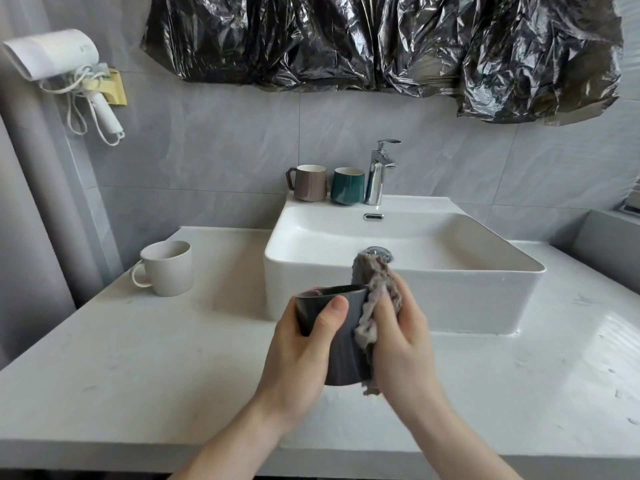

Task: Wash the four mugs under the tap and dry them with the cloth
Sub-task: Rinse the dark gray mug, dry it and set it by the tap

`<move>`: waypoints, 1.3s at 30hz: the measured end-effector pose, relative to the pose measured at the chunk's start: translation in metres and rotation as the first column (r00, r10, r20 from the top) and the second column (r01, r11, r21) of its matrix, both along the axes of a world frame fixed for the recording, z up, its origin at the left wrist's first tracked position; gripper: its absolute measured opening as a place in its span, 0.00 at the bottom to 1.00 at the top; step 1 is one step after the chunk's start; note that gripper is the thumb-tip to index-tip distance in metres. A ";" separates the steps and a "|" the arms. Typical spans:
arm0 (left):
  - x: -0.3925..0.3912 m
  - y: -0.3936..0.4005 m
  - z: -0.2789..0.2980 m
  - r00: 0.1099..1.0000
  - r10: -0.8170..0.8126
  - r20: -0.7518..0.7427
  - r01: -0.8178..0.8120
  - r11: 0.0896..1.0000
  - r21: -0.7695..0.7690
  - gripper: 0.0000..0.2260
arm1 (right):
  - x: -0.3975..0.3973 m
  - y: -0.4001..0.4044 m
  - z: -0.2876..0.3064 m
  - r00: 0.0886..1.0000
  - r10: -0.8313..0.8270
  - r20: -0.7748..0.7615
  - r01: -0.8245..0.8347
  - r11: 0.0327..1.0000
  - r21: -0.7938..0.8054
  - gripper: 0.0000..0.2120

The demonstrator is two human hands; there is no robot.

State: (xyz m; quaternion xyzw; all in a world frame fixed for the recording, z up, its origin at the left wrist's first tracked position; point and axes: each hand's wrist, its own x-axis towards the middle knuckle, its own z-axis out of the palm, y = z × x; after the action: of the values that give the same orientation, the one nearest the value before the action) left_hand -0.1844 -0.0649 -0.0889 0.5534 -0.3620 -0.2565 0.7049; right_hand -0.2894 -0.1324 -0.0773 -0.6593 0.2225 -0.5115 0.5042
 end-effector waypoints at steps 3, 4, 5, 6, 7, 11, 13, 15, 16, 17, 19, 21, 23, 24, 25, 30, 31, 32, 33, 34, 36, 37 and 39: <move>0.000 -0.001 0.008 1.000 -0.004 -0.020 0.003 0.999 -0.033 0.28 | -0.002 0.014 0.002 1.000 0.007 0.007 -0.006 0.992 -0.123 0.21; 0.002 -0.002 0.012 0.999 -0.007 -0.034 0.006 0.999 -0.040 0.26 | -0.003 0.024 -0.003 0.999 -0.014 -0.030 0.008 0.978 -0.210 0.26; 0.004 -0.003 0.015 0.999 -0.013 -0.038 0.011 0.999 -0.046 0.23 | -0.004 0.032 -0.010 0.997 -0.045 -0.070 0.021 0.948 -0.316 0.29; 0.006 -0.004 0.017 0.999 -0.013 -0.033 0.012 0.999 -0.053 0.21 | -0.006 0.036 -0.017 0.989 -0.101 -0.106 0.047 0.906 -0.421 0.31; 0.007 -0.003 0.017 1.000 -0.011 -0.023 0.010 0.998 -0.054 0.20 | -0.008 0.033 -0.023 0.986 -0.128 -0.111 0.061 0.880 -0.471 0.31; 0.001 0.001 0.006 1.000 -0.014 -0.015 0.013 1.000 -0.023 0.29 | -0.005 0.004 -0.012 0.998 -0.008 -0.066 0.003 0.997 -0.075 0.19; 0.000 0.003 0.007 1.000 -0.020 -0.021 0.019 0.999 -0.034 0.30 | -0.005 0.014 -0.008 0.998 -0.011 -0.061 0.009 1.000 -0.030 0.18; 0.004 0.002 0.013 0.998 -0.038 -0.045 0.036 0.998 -0.045 0.29 | -0.006 0.034 -0.010 0.999 -0.015 -0.052 0.006 0.986 -0.169 0.26; 0.006 0.001 0.016 0.998 -0.043 -0.045 0.040 0.998 -0.051 0.29 | -0.006 0.041 -0.013 0.996 -0.021 -0.085 -0.001 0.970 -0.245 0.29; 0.007 0.002 0.018 0.999 -0.037 -0.035 0.035 0.998 -0.056 0.29 | -0.006 0.040 -0.015 0.993 -0.025 -0.112 -0.007 0.960 -0.279 0.29; 0.006 0.002 0.019 1.000 -0.015 -0.013 0.014 0.999 -0.051 0.29 | -0.003 0.019 -0.009 0.997 -0.003 -0.074 -0.011 0.982 -0.187 0.22; 0.003 0.003 0.018 1.000 -0.021 -0.013 0.020 0.999 -0.043 0.31 | -0.003 0.005 -0.003 0.997 -0.025 -0.077 0.019 0.996 -0.086 0.13; 0.004 0.001 0.019 1.000 -0.001 -0.024 0.000 0.998 -0.055 0.30 | -0.004 0.017 -0.003 0.995 -0.025 -0.094 0.015 0.994 -0.109 0.18; 0.007 0.000 0.021 0.999 0.023 -0.031 -0.025 0.998 -0.062 0.29 | -0.004 0.029 -0.008 0.994 -0.037 -0.098 0.018 0.981 -0.195 0.23; 0.010 -0.002 0.022 0.999 0.039 -0.032 -0.041 0.997 -0.067 0.27 | -0.006 0.041 -0.012 0.992 -0.070 -0.107 0.033 0.951 -0.307 0.28; 0.011 -0.001 0.023 0.991 0.068 -0.112 -0.075 0.995 -0.061 0.26 | -0.010 0.038 -0.036 0.947 -0.301 -0.115 0.174 0.779 -0.603 0.37; 0.010 -0.002 0.022 0.983 0.075 -0.166 -0.088 0.993 -0.072 0.27 | -0.011 0.038 -0.038 0.944 -0.314 -0.099 0.204 0.795 -0.572 0.37; 0.010 -0.002 0.021 0.973 0.081 -0.215 -0.103 0.991 -0.090 0.29 | -0.012 0.041 -0.038 0.948 -0.307 -0.084 0.224 0.831 -0.509 0.35; 0.009 -0.001 0.022 0.964 0.080 -0.255 -0.109 0.989 -0.104 0.31 | -0.012 0.044 -0.037 0.956 -0.282 -0.075 0.232 0.892 -0.389 0.33; 0.009 -0.001 0.023 0.956 0.061 -0.288 -0.098 0.988 -0.117 0.34 | -0.011 0.046 -0.033 0.972 -0.221 -0.080 0.199 0.954 -0.225 0.30; 0.006 -0.002 0.024 0.948 0.003 -0.319 -0.044 0.992 -0.121 0.38 | -0.007 0.044 -0.025 0.989 -0.107 -0.106 0.114 0.991 0.065 0.22; 0.002 -0.002 0.027 0.951 -0.017 -0.308 -0.022 0.992 -0.122 0.38 | -0.005 0.041 -0.024 0.993 -0.060 -0.102 0.077 0.982 0.175 0.18; -0.005 -0.004 0.030 0.974 -0.003 -0.227 -0.026 0.992 -0.125 0.33 | -0.001 0.040 -0.016 1.000 0.026 -0.010 -0.020 0.915 0.402 0.18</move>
State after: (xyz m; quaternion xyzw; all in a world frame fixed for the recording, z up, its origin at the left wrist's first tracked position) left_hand -0.1893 -0.0692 -0.0588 0.4768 -0.2915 -0.2903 0.7768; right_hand -0.2901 -0.0923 -0.0934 -0.5479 0.3189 -0.4440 0.6333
